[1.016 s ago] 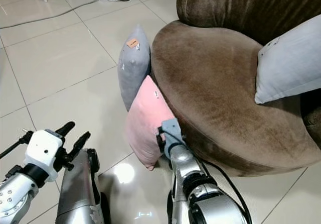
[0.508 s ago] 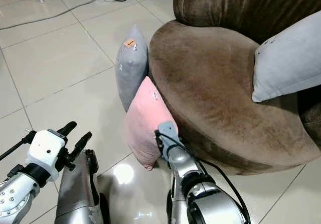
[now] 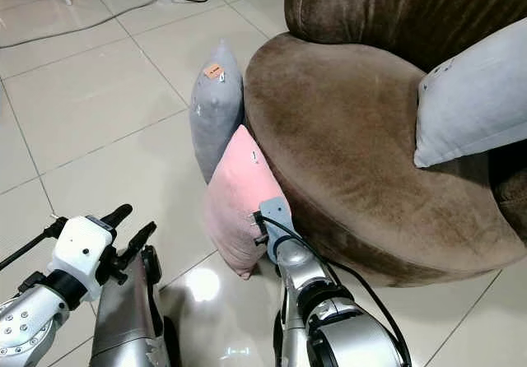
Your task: Move the pillow to the sofa from floor
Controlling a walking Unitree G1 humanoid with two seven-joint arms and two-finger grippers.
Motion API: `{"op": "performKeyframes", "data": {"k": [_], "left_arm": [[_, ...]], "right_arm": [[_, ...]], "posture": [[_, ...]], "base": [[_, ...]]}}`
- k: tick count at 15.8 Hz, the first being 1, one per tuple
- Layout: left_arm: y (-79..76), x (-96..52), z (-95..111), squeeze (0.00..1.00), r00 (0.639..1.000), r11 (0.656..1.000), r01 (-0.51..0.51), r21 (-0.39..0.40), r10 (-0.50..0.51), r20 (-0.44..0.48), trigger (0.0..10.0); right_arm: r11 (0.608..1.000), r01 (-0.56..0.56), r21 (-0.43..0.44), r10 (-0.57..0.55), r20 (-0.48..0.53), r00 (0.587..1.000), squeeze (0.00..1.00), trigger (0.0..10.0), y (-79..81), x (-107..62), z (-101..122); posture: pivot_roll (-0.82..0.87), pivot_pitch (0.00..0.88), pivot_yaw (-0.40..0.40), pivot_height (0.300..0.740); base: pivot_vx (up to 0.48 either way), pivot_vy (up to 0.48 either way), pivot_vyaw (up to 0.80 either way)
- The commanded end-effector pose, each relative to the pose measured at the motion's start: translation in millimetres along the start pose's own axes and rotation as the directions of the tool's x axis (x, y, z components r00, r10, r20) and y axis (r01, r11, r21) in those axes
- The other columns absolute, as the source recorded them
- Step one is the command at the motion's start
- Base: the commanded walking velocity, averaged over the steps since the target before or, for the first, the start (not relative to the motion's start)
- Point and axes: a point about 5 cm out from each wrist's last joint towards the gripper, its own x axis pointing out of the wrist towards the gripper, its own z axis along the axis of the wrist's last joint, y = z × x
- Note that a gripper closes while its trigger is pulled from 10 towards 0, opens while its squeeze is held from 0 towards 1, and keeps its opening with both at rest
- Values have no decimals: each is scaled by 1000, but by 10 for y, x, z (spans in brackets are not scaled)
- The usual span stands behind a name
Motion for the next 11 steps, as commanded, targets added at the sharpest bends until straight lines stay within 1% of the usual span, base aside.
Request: {"op": "performKeyframes", "data": {"k": [1,4,5,6,8,9,10,11], "left_arm": [[-37,-15,-26,0,1000,1000,24,-7,-24,-16,10000],[-50,-6,-33,0,1000,1000,25,-14,-26,-16,10000],[-63,-10,-48,0,999,999,31,-35,-32,-21,10000],[-131,-50,-150,0,995,989,66,-130,-76,-70,10000],[-177,-79,-238,0,988,974,80,-214,-106,-111,10000],[-199,-92,-280,0,984,968,88,-234,-121,-130,10000],[-245,-120,-360,0,975,965,112,-236,-153,-164,10000],[-247,-103,-386,0,973,968,114,-225,-155,-170,10000]], "right_arm": [[1000,-9,13,10,-21,1000,0,0,11,-9,-72],[1000,-13,10,13,-20,1000,0,0,8,-7,-63],[1000,-14,9,14,-19,1000,0,0,9,-6,-57],[1000,-16,7,16,-18,1000,0,0,7,-4,-49],[1000,-19,4,19,-17,1000,0,0,2,-2,-38],[1000,-25,2,25,-17,1000,0,0,0,0,-26],[997,-75,-8,75,-27,997,0,0,29,5,-8],[994,-106,-20,105,-35,994,0,0,49,7,1]], "posture": [[45,183,-56,496],[44,173,-59,496],[43,170,-59,496],[42,157,-61,496],[41,134,-64,496],[40,121,-65,496],[40,98,-64,496],[40,87,-65,496]], "base": [[0,0,0],[0,0,0],[0,0,0],[0,0,0],[0,0,0],[0,0,0],[0,0,0],[0,0,0]]}}
